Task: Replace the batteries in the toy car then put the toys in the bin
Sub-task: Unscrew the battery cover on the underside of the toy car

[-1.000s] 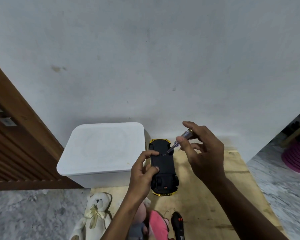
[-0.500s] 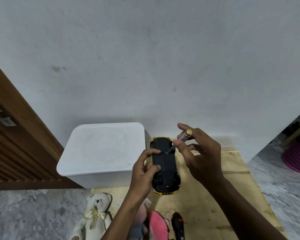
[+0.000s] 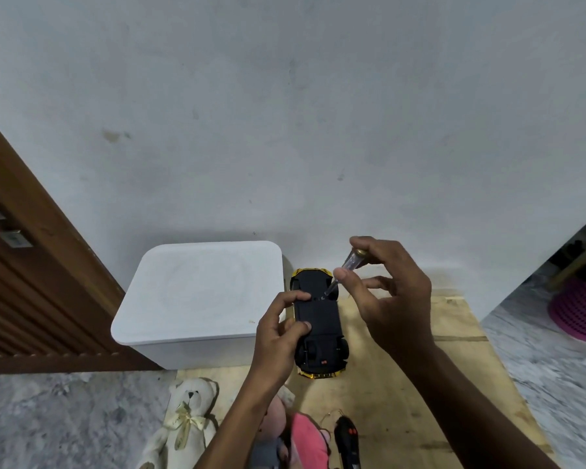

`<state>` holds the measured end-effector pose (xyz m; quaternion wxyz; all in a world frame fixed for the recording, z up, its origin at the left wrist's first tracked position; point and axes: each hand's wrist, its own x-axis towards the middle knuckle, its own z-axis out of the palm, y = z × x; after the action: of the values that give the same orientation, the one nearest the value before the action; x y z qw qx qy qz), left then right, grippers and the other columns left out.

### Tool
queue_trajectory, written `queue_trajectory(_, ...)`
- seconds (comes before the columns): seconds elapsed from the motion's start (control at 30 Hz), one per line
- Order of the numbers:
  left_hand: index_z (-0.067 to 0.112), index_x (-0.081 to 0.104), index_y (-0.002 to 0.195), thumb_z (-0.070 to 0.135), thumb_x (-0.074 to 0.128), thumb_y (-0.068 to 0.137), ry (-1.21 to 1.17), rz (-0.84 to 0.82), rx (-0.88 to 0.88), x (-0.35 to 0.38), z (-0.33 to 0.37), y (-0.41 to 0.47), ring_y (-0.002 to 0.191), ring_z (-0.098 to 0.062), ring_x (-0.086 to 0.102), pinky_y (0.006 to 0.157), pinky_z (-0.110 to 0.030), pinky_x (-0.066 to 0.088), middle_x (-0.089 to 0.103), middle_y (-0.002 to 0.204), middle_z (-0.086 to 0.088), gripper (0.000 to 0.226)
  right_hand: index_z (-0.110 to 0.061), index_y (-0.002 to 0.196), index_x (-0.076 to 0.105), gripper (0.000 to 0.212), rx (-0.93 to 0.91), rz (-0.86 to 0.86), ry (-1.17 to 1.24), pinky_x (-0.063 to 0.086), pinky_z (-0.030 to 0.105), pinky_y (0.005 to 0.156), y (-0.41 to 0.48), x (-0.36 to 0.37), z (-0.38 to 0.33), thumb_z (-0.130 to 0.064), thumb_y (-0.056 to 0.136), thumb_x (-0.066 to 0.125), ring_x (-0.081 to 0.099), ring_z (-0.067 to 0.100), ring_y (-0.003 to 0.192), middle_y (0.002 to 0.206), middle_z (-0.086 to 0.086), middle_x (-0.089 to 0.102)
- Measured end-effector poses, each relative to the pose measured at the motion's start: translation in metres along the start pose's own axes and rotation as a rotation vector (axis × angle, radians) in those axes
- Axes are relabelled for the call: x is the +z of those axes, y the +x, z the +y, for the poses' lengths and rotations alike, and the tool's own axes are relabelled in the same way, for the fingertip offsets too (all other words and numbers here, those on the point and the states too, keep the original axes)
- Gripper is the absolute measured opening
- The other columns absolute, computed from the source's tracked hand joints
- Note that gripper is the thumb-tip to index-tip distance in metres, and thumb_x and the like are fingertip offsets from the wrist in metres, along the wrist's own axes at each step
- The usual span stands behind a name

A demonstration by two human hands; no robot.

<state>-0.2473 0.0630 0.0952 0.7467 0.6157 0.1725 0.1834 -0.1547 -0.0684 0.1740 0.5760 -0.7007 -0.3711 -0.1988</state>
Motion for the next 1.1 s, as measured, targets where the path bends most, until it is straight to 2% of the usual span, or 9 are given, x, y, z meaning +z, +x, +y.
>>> queue_trajectory(0.1,0.013,0.062,0.112,0.008,0.055,0.076,-0.007,-0.004,0.000,0.000,0.001,0.000,0.067,-0.026,0.061,0.052,-0.029,0.051,0.072,0.086,0.004,0.037,-0.017,0.120,0.066,0.043,-0.003,0.010,-0.003,0.057,0.023,0.058,0.001,0.002,0.003,0.001,0.082,0.076,0.067,0.013,0.084,0.094,0.000,0.066)
queue_trajectory(0.27,0.015,0.063,0.110,0.008,0.055,0.075,-0.012,0.010,-0.020,-0.003,-0.001,-0.001,0.067,-0.027,0.062,0.053,-0.030,0.051,0.072,0.089,0.001,0.037,-0.017,0.130,0.060,0.052,-0.015,-0.046,-0.015,0.054,0.015,0.060,-0.002,0.003,0.003,0.008,0.085,0.066,0.068,0.011,0.089,0.099,0.003,0.070)
queue_trajectory(0.4,0.014,0.063,0.111,0.008,0.055,0.075,-0.002,0.018,-0.007,-0.005,-0.001,-0.002,0.068,-0.024,0.066,0.052,-0.031,0.053,0.072,0.095,0.001,0.037,-0.015,0.122,0.066,0.045,0.004,-0.032,-0.002,0.056,0.021,0.057,-0.003,0.005,0.001,-0.001,0.081,0.078,0.065,0.012,0.086,0.095,0.000,0.063)
queue_trajectory(0.5,0.014,0.062,0.111,0.008,0.055,0.076,-0.005,0.010,-0.004,-0.005,0.000,-0.003,0.067,-0.024,0.065,0.053,-0.030,0.053,0.072,0.088,0.000,0.037,-0.017,0.124,0.065,0.047,-0.001,-0.024,-0.007,0.056,0.022,0.057,-0.004,0.008,0.001,0.005,0.083,0.074,0.065,0.012,0.082,0.093,-0.004,0.062)
queue_trajectory(0.63,0.014,0.063,0.111,0.008,0.054,0.075,-0.005,0.018,-0.001,-0.006,-0.001,-0.003,0.068,-0.022,0.066,0.054,-0.032,0.054,0.072,0.093,0.006,0.037,-0.015,0.127,0.063,0.047,0.019,-0.056,0.026,0.057,0.025,0.058,-0.005,0.009,0.001,0.007,0.086,0.067,0.068,0.017,0.084,0.095,0.001,0.067)
queue_trajectory(0.8,0.013,0.062,0.111,0.007,0.054,0.075,0.002,0.020,0.013,-0.007,-0.001,-0.004,0.069,-0.020,0.067,0.055,-0.032,0.054,0.072,0.093,0.007,0.037,-0.016,0.116,0.068,0.037,0.046,-0.051,0.052,0.055,0.023,0.056,-0.004,0.009,-0.002,-0.001,0.083,0.077,0.068,0.016,0.085,0.096,0.001,0.063)
queue_trajectory(0.9,0.013,0.062,0.110,0.006,0.054,0.075,-0.003,0.018,0.011,-0.007,-0.001,-0.004,0.068,-0.019,0.065,0.054,-0.030,0.054,0.072,0.090,0.007,0.037,-0.015,0.122,0.067,0.040,0.062,-0.052,0.059,0.054,0.022,0.055,-0.004,0.012,-0.001,0.003,0.087,0.070,0.069,0.019,0.083,0.095,0.000,0.062)
queue_trajectory(1.0,0.012,0.062,0.110,0.006,0.054,0.075,0.006,0.012,0.011,-0.007,0.000,-0.005,0.070,-0.018,0.066,0.056,-0.032,0.055,0.073,0.091,0.012,0.037,-0.019,0.131,0.062,0.046,0.095,-0.074,0.058,0.058,0.030,0.056,-0.005,0.012,0.000,0.003,0.091,0.062,0.070,0.020,0.087,0.101,-0.002,0.066)
queue_trajectory(1.1,0.013,0.062,0.110,0.006,0.053,0.075,0.004,0.016,0.014,-0.007,0.000,-0.005,0.070,-0.016,0.067,0.056,-0.031,0.055,0.072,0.092,0.011,0.037,-0.020,0.128,0.063,0.045,0.095,-0.065,0.050,0.059,0.027,0.058,-0.003,0.012,-0.003,0.000,0.089,0.068,0.068,0.019,0.094,0.106,-0.001,0.065)
